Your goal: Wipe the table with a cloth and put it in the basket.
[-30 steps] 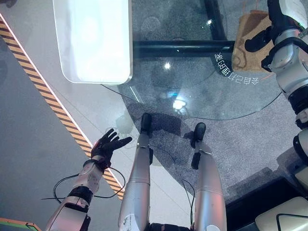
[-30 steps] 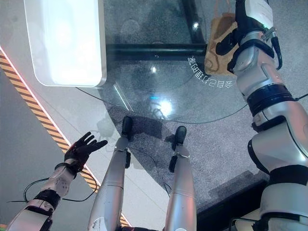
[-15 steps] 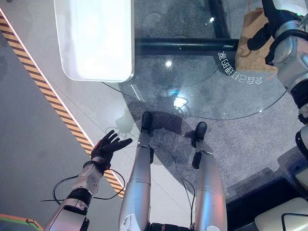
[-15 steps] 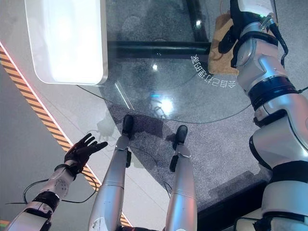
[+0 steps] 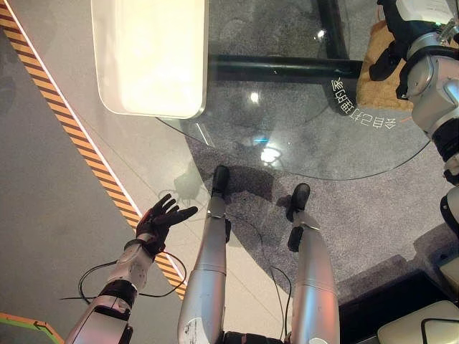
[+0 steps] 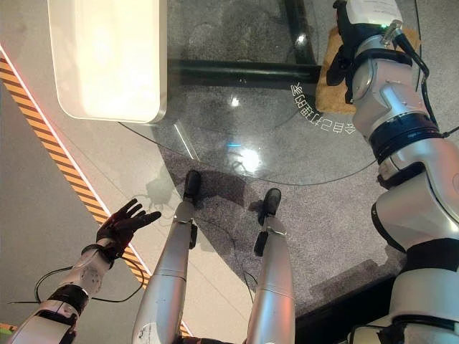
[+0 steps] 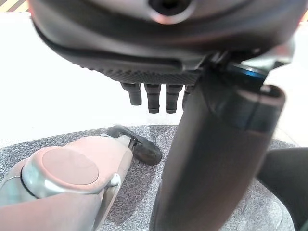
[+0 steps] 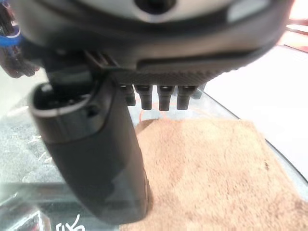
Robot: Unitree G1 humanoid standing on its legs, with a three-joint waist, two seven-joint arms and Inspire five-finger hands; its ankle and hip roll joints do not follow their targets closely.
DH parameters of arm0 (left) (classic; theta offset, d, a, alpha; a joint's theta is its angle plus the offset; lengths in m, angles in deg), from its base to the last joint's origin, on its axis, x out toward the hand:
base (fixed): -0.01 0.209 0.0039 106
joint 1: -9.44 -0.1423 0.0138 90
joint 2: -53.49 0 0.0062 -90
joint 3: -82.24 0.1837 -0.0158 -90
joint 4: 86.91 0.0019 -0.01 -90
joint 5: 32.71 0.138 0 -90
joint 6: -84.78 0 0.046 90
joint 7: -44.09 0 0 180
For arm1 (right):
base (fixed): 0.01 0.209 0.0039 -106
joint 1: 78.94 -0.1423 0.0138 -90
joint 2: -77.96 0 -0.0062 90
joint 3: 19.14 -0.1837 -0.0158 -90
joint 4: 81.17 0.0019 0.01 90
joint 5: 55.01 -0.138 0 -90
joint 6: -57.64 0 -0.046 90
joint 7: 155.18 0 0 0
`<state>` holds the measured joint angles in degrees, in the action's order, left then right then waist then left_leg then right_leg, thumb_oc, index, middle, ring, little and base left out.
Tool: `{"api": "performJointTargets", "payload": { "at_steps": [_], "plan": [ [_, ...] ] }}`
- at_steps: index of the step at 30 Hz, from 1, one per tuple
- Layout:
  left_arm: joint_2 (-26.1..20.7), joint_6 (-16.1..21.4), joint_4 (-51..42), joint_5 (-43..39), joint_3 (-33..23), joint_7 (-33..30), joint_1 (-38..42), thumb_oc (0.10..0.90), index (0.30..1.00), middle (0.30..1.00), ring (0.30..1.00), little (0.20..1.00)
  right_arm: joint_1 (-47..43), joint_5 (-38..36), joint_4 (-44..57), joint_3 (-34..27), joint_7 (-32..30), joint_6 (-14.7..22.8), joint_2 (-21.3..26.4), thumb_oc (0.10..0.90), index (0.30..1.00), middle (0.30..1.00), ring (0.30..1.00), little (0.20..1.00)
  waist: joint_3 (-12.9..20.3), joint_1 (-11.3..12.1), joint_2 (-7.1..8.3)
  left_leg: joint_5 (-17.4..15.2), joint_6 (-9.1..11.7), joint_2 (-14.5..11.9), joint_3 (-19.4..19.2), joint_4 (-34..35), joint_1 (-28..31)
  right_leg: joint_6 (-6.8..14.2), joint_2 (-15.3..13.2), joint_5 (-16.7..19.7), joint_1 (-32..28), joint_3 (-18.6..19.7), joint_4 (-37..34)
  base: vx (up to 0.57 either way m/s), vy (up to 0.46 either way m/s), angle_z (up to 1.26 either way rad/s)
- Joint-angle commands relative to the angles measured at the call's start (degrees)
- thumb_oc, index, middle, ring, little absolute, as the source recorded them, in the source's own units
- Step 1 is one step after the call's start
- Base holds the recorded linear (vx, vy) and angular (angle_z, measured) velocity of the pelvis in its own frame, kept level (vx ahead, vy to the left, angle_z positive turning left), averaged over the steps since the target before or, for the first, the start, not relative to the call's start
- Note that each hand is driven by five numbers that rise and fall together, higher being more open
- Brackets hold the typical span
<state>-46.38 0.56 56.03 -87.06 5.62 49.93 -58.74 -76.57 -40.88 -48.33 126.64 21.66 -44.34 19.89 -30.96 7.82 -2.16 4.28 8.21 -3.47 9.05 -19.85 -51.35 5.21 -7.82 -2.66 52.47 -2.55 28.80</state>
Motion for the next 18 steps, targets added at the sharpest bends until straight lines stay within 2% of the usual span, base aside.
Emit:
{"api": "performJointTargets", "payload": {
  "at_steps": [1,11,16,17,18],
  "plan": [
    [-3.2,1.2,-0.4,0.5,0.3,0.4,-4.4,0.8,0.9,0.9,0.9,0.9,-8.0,2.0,0.5,3.5,-1.0,-0.7,4.4,0.8,0.9,0.9,0.9,0.9,1.2,0.2,-1.62,-1.0,-6.6,6.4,-2.8,-0.5,-1.2,-4.3,5.1,-0.5,-0.6,-5.7,-2.5,0.0,0.0,0.0],
    [-3.5,1.2,-0.4,0.6,0.2,0.7,-4.8,0.8,0.9,0.9,0.9,0.9,-7.3,0.7,-1.7,2.1,-1.4,-0.8,4.9,0.8,0.9,0.9,0.9,0.9,1.2,0.3,-1.92,-0.7,-6.6,6.4,-2.8,-0.3,-1.4,-4.3,5.1,-0.2,-0.1,-5.7,-2.3,0.0,0.0,0.0],
    [-3.3,1.6,-0.4,0.5,0.3,0.8,-5.2,0.8,0.9,0.9,0.9,0.9,-7.2,1.1,-3.4,1.5,-3.1,-2.4,5.4,0.8,0.9,0.9,0.9,0.9,1.2,0.2,-2.15,-0.8,-6.7,6.4,-2.8,-0.9,-2.3,-4.4,5.1,-0.3,0.8,-5.6,-1.5,0.02,-0.004,0.04],
    [-3.3,1.6,-0.4,0.5,0.5,0.8,-5.6,0.8,0.9,0.9,0.9,0.9,-6.8,1.1,-3.5,1.6,-3.0,-2.5,5.3,0.8,0.9,0.9,0.9,0.9,1.2,0.1,-2.07,-2.8,-6.6,6.5,-2.8,-1.4,-1.0,-4.1,5.1,-2.2,-0.2,-5.0,-0.7,0.07,-0.021,0.05],
    [-3.3,1.5,-0.5,0.3,0.5,0.8,-5.6,0.8,0.9,0.9,0.9,0.9,-6.9,1.4,-3.7,1.7,-2.9,-2.8,5.3,0.8,0.9,0.9,0.9,0.9,1.2,0.0,-2.09,-2.8,-6.6,6.4,-2.8,-1.5,-1.1,-4.1,5.2,-2.3,-0.1,-5.0,-0.6,0.08,-0.022,0.01]
  ]
}}
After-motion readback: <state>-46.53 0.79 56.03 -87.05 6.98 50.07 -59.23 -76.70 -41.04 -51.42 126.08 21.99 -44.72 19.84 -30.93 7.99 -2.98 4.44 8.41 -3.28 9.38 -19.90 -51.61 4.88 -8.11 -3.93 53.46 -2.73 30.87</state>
